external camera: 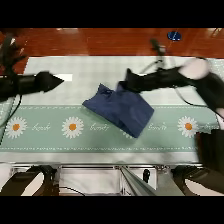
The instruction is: Fold the shirts.
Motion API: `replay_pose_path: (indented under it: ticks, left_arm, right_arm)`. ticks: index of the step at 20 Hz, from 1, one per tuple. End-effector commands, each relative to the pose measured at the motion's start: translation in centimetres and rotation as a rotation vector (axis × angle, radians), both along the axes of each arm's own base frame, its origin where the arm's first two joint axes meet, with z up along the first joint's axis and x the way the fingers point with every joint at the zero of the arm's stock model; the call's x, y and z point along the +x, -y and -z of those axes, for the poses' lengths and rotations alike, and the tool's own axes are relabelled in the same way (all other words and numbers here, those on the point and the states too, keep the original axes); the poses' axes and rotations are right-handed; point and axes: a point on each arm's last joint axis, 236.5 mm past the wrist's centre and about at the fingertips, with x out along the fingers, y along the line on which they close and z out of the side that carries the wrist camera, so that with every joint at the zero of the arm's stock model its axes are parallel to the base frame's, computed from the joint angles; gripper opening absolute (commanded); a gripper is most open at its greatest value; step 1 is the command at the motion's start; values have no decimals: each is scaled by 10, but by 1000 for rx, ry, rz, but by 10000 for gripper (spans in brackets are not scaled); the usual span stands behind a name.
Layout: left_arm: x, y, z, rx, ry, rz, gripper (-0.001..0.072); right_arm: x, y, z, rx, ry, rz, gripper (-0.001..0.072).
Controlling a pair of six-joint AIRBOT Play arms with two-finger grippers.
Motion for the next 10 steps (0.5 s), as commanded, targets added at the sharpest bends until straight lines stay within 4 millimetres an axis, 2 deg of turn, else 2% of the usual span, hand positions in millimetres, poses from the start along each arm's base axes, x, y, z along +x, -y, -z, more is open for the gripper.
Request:
replay_pose_path:
  ticks: [1, 4, 5, 6, 7, 8, 10]
  left_arm:
    - [-39, -10, 22, -28, 17, -75, 19]
    - [-57, -5, 52, -36, -57, -58, 19]
    - [-58, -5, 59, -41, -75, -60, 19]
    - [-58, -6, 63, -43, -83, -66, 19]
    - [-58, -6, 66, -43, -88, -69, 19]
    - [-58, -6, 67, -44, -91, -71, 19]
    - [-56, -7, 67, -43, -88, -77, 19]
  right_arm:
    - [41, -66, 50, 4, -44, -50, 20]
    - [54, -90, 74, 27, -107, -60, 21]
    - [56, -94, 81, 40, -129, -57, 108]
    - [56, -96, 87, 44, -145, -52, 377]
    - [55, -93, 91, 31, -145, -62, 413]
    - [55, -88, 89, 30, -150, -67, 413]
    - [55, -63, 70, 33, -169, -79, 412]
